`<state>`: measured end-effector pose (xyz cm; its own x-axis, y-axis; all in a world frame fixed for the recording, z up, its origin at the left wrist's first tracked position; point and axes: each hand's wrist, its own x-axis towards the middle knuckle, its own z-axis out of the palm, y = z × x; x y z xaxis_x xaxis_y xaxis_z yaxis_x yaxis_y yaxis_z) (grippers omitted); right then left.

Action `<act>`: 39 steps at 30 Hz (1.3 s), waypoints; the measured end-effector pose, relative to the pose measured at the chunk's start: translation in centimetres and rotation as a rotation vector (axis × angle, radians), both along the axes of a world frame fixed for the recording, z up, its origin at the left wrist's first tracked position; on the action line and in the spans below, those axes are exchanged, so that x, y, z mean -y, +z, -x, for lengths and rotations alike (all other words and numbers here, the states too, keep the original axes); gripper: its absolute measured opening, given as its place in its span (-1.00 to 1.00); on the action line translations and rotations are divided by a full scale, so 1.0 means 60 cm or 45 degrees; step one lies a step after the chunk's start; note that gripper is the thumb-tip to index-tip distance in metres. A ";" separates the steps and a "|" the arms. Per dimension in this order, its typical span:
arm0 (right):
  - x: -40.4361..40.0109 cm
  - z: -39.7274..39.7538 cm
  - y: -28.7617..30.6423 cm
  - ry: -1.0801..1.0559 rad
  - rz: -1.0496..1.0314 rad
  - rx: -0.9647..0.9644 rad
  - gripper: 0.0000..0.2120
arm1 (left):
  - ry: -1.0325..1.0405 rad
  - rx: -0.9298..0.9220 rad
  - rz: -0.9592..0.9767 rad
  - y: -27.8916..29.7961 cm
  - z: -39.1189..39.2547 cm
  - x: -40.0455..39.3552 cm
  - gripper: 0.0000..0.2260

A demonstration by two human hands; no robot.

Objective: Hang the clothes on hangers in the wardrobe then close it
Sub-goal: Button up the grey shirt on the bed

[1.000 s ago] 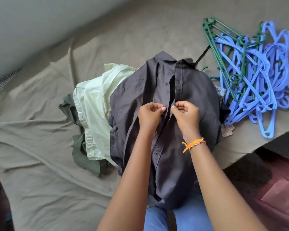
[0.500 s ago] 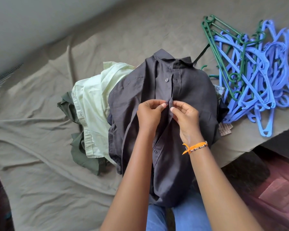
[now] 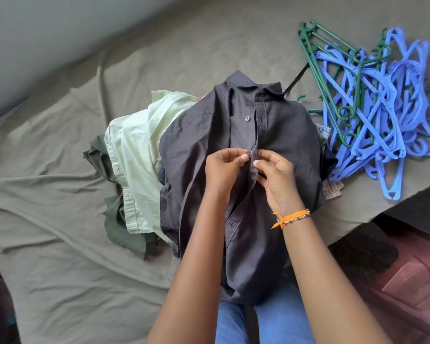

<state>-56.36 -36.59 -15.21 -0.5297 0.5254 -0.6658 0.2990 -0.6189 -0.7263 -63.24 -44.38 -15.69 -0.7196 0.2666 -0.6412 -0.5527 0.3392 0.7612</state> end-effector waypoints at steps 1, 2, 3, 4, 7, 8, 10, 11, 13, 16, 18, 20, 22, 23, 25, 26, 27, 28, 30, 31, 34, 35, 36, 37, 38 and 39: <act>0.000 -0.001 0.000 0.010 -0.041 0.022 -0.75 | 0.005 0.010 0.002 -0.001 -0.001 0.000 -0.90; 0.000 -0.001 -0.003 0.022 -0.079 0.047 -0.76 | 0.012 0.024 0.003 -0.001 -0.002 0.000 -0.91; 0.000 -0.002 -0.004 0.035 -0.117 0.066 -0.76 | 0.023 0.042 -0.002 -0.002 -0.004 0.000 -0.91; -0.001 -0.002 -0.006 0.046 -0.168 0.087 -0.77 | 0.035 0.061 -0.015 -0.001 -0.005 0.000 -0.93; -0.002 0.000 -0.010 0.086 -0.418 0.171 -0.72 | 0.069 0.106 -0.057 0.001 -0.009 -0.001 -0.94; -0.002 0.001 -0.010 0.104 -0.479 0.187 -0.71 | 0.081 0.116 -0.068 0.001 -0.011 -0.001 -0.94; 0.000 0.001 -0.009 0.130 -0.521 0.196 -0.72 | 0.099 0.133 -0.081 0.000 -0.012 0.000 -0.95; 0.000 -0.001 -0.007 0.130 -0.496 0.187 -0.73 | 0.103 0.140 -0.081 -0.001 -0.012 0.001 -0.95; -0.001 0.000 -0.004 0.121 -0.394 0.153 -0.73 | 0.099 0.151 -0.068 -0.001 -0.010 0.002 -0.93; -0.002 0.007 -0.002 0.138 -0.369 0.150 -0.78 | 0.079 0.179 -0.069 -0.004 -0.007 0.002 -0.88; -0.003 0.009 -0.006 0.127 -0.386 0.176 -0.84 | 0.058 0.196 -0.082 -0.007 -0.008 0.002 -0.87; -0.004 0.007 -0.010 0.135 -0.411 0.189 -0.86 | 0.041 0.238 -0.105 -0.011 -0.007 0.003 -0.88; -0.008 0.004 -0.014 0.175 -0.433 0.185 -0.85 | 0.034 0.305 -0.163 -0.016 -0.007 0.005 -0.91; -0.010 0.003 -0.016 0.202 -0.437 0.180 -0.85 | 0.039 0.337 -0.200 -0.018 -0.007 0.006 -0.92; -0.013 0.000 -0.019 0.260 -0.473 0.169 -0.84 | 0.077 0.383 -0.256 -0.020 -0.006 0.008 -0.92; -0.014 -0.001 -0.021 0.285 -0.519 0.168 -0.83 | 0.097 0.401 -0.264 -0.018 -0.006 0.008 -0.91; -0.013 -0.002 -0.023 0.306 -0.576 0.173 -0.83 | 0.107 0.416 -0.254 -0.016 -0.004 0.008 -0.90; -0.012 -0.002 -0.025 0.324 -0.634 0.183 -0.84 | 0.098 0.419 -0.233 -0.013 -0.003 0.006 -0.89; -0.006 0.001 -0.027 0.336 -0.727 0.210 -0.85 | 0.058 0.363 -0.162 -0.008 -0.002 0.003 -0.88; -0.002 0.003 -0.029 0.330 -0.771 0.222 -0.86 | 0.060 0.323 -0.126 -0.007 -0.002 0.000 -0.89; 0.008 0.008 -0.033 0.299 -0.849 0.243 -0.88 | 0.128 0.290 -0.062 -0.010 -0.003 -0.003 -0.86; 0.008 0.007 -0.035 0.291 -0.845 0.234 -0.88 | 0.149 0.315 -0.070 -0.013 -0.003 -0.002 -0.85; 0.008 0.006 -0.035 0.286 -0.835 0.223 -0.88 | 0.153 0.346 -0.084 -0.015 -0.003 0.001 -0.85; 0.007 0.004 -0.036 0.283 -0.817 0.210 -0.87 | 0.140 0.369 -0.096 -0.017 -0.002 0.004 -0.86; 0.005 0.003 -0.036 0.283 -0.799 0.195 -0.87 | 0.119 0.383 -0.107 -0.019 0.000 0.006 -0.88; 0.004 0.001 -0.035 0.286 -0.785 0.178 -0.86 | 0.102 0.390 -0.115 -0.020 0.001 0.008 -0.88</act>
<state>-56.45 -36.83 -17.34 -0.6011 0.7189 -0.3491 0.4890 -0.0146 -0.8722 -63.32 -44.86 -16.91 -0.5176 0.2829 -0.8075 -0.7829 0.2243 0.5803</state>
